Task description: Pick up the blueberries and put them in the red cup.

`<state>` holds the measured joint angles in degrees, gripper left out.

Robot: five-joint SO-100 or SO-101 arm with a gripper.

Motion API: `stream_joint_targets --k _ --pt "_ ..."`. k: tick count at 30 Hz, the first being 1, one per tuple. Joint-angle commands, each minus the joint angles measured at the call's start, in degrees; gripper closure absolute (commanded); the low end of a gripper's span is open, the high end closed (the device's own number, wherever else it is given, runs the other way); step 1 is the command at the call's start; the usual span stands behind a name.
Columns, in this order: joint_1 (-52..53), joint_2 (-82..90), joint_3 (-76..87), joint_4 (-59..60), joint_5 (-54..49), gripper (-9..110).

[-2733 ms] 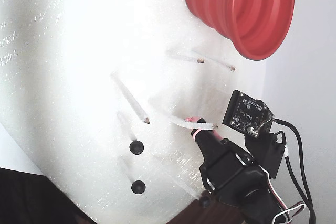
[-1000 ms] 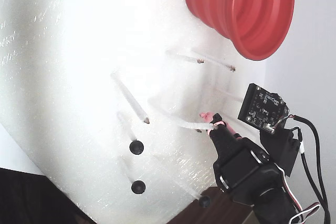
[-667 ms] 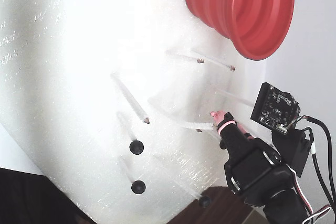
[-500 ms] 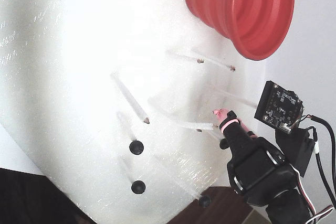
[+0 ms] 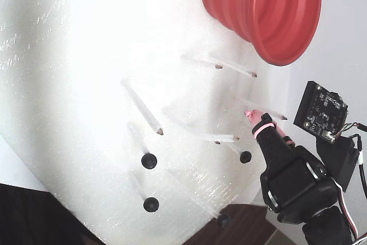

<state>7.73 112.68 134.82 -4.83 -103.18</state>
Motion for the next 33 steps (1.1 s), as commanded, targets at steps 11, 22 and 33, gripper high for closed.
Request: stream_joint_targets --k 11,22,33 --pt "-2.7 9.3 -2.5 0.8 -1.0 91" --pt "-4.8 9.9 -5.3 1.1 -0.5 91" --pt "-5.8 7.9 -9.2 0.3 -0.4 91"
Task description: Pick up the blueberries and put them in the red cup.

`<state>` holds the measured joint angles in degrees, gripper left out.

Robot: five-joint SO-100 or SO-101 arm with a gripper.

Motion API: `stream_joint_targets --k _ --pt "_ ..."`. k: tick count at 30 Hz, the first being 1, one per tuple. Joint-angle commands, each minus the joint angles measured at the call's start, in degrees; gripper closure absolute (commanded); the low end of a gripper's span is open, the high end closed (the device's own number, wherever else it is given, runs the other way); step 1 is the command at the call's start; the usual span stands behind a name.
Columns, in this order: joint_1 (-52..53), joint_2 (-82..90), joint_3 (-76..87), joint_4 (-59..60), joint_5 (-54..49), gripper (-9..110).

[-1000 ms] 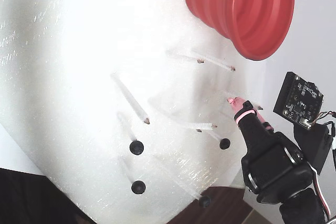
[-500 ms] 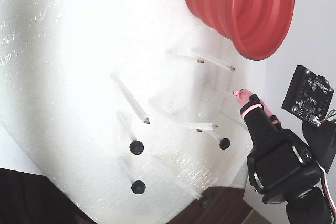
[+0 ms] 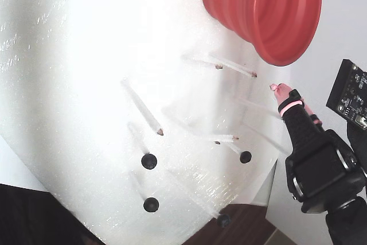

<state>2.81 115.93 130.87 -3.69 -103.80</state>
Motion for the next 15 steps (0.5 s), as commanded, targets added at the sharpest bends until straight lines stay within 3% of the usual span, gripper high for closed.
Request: stream_joint_targets --k 1,15 --pt "-1.0 4.4 -5.4 -1.3 0.3 91" --pt "-1.9 -0.4 -8.7 -3.9 0.8 91"
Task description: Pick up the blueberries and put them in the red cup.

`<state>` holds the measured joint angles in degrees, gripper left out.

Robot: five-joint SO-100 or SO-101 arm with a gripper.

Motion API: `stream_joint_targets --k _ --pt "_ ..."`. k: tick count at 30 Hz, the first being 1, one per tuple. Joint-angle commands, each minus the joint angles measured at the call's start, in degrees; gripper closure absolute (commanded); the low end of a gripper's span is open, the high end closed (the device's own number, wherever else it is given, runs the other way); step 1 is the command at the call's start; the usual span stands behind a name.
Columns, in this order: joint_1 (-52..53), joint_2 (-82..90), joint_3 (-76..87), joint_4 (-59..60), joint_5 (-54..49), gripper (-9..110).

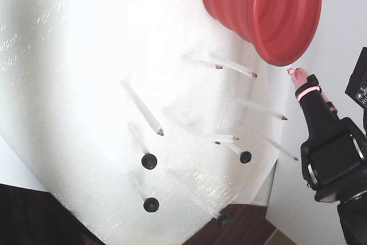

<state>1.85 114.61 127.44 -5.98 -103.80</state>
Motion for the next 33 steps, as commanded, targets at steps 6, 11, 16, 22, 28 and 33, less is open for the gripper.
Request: stream_joint_targets --k 6,11,16,22,28,33 --pt "-1.2 -1.7 -6.9 -3.1 0.9 91" --pt "-1.6 -4.1 -8.0 -4.1 0.9 91" --pt "-1.9 -6.3 -9.8 -4.7 1.5 91" --pt "-2.4 -8.8 -12.3 -5.2 2.1 91" --pt "-2.5 -11.4 -14.2 -6.1 2.3 91" --pt "-2.4 -12.7 -15.2 -6.5 2.3 89"
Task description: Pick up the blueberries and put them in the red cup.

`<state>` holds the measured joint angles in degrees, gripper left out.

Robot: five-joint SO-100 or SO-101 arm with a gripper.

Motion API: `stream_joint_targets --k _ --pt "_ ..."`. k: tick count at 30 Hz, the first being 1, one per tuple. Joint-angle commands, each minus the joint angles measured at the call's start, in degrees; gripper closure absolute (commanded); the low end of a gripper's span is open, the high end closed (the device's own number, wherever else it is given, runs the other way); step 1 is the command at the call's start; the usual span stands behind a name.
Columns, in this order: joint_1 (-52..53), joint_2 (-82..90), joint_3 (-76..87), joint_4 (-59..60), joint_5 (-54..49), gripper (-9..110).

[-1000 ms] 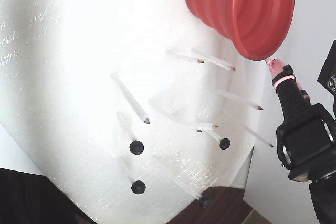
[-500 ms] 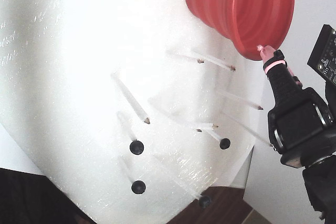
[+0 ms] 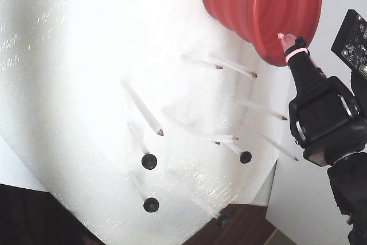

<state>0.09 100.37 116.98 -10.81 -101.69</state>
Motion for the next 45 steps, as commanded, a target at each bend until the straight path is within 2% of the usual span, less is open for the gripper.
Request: stream_joint_targets --k 1,5,16,45 --pt "-0.6 1.6 -4.7 -1.8 0.2 87" --pt "-0.4 1.5 -4.7 -1.8 0.1 83" --pt "-0.4 4.7 -2.6 -1.4 -1.2 84" --pt "1.7 17.4 3.9 8.8 -1.8 86"
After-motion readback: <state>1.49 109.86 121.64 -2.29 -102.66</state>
